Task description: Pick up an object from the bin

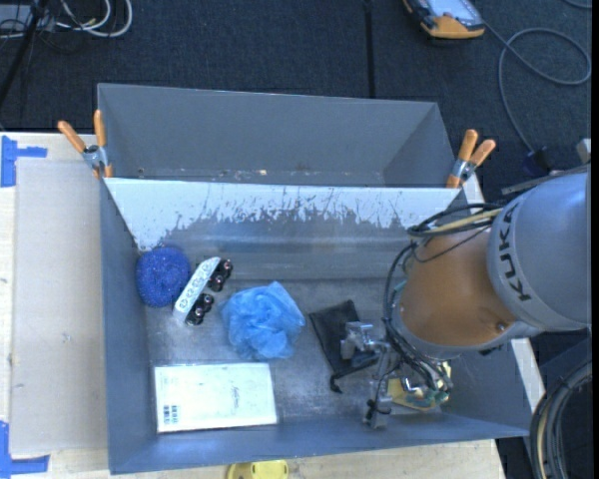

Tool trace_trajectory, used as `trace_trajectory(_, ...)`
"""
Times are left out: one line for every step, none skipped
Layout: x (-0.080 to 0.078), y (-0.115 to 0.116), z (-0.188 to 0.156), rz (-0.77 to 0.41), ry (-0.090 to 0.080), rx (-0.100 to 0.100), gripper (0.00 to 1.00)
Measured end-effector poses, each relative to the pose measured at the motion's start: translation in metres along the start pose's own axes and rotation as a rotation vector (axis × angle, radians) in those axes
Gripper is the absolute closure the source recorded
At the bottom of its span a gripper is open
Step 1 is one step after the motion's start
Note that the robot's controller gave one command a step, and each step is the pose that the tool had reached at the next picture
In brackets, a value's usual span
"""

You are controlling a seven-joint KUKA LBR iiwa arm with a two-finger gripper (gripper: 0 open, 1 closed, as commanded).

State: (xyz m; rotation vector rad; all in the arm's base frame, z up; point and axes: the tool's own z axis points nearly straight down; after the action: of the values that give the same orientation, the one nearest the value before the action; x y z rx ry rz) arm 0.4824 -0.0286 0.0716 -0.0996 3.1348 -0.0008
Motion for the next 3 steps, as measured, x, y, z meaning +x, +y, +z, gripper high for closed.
trace_trajectory(-0.014,0.032,0.002,0.018,0.006,-0.001,1.0)
trace_trajectory(-0.014,0.032,0.002,0.017,0.006,-0.001,1.0)
trace_trajectory(-0.027,0.037,-0.043,0.002,0.014,-0.002,1.0)
